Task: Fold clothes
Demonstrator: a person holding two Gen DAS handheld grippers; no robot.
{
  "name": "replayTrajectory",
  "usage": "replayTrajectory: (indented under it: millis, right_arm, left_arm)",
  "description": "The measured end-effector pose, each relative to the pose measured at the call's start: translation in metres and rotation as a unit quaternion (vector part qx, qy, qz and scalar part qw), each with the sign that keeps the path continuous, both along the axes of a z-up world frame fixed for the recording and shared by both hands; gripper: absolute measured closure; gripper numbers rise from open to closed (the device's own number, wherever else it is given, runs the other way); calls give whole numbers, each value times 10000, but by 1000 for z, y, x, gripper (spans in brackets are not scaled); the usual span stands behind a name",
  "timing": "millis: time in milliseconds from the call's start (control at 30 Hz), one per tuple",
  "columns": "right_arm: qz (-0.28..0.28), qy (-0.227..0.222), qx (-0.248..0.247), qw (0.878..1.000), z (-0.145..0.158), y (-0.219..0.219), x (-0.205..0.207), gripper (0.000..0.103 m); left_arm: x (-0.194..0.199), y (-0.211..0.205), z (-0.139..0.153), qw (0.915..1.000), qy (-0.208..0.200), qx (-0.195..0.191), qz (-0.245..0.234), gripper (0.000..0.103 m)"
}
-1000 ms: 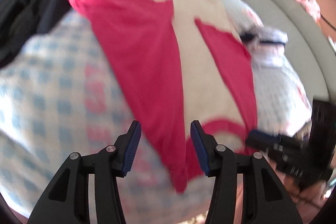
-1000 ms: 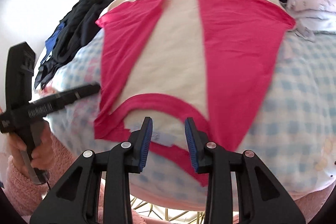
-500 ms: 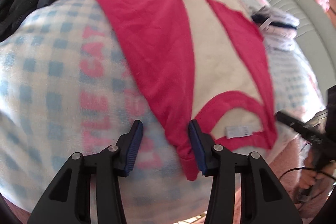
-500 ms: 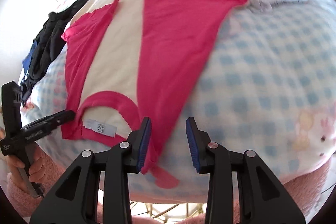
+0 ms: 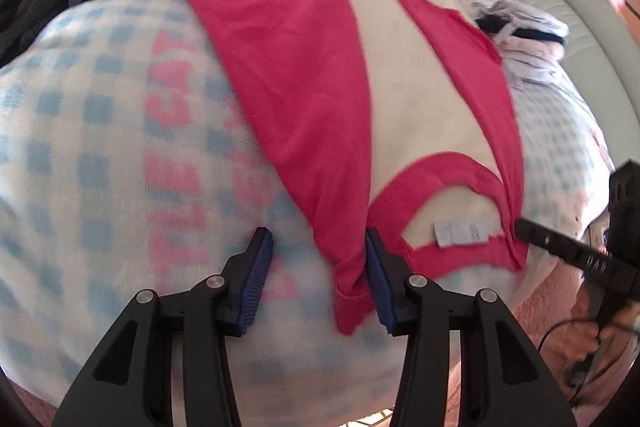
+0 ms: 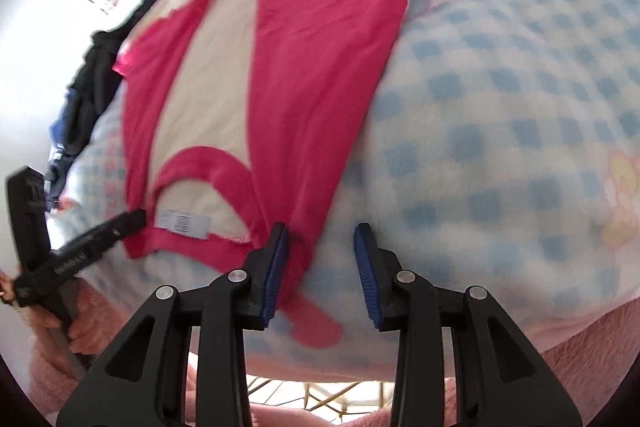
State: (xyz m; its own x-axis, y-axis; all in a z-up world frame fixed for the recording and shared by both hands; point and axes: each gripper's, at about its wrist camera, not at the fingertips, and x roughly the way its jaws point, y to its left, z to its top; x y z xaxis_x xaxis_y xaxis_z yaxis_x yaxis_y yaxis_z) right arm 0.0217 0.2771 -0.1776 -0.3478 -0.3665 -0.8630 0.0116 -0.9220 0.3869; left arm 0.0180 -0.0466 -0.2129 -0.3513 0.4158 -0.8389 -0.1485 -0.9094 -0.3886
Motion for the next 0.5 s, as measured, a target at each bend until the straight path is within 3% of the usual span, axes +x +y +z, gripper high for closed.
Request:
replayTrajectory:
  millis: [67, 133, 233, 333, 433, 500]
  right_arm:
    - [28, 256, -336, 9991, 10, 2, 0, 68]
    - [-14, 358, -188, 9992, 16, 0, -5, 68]
    - [-106, 138, 114, 9998, 4, -6, -15, 68]
    - [-115, -98, 143, 9998, -9, -12, -11, 68]
    - [25, -171, 135, 9998, -10, -17, 4, 67]
    - [47, -155, 23, 9999, -8, -15, 14, 67]
  left_arm:
    - [-2, -2, 4, 9997, 74, 249, 26, 56]
    - [-6, 0, 1, 9996, 21, 266, 109, 56]
    - [-11, 1, -3, 9993, -58, 291, 232, 56]
    - [-3, 1, -8, 9988, -109, 290, 380, 59]
    - [20, 2, -8, 9998, -45, 133, 154, 59]
    - [24, -4, -3, 9996, 6, 243, 173, 59]
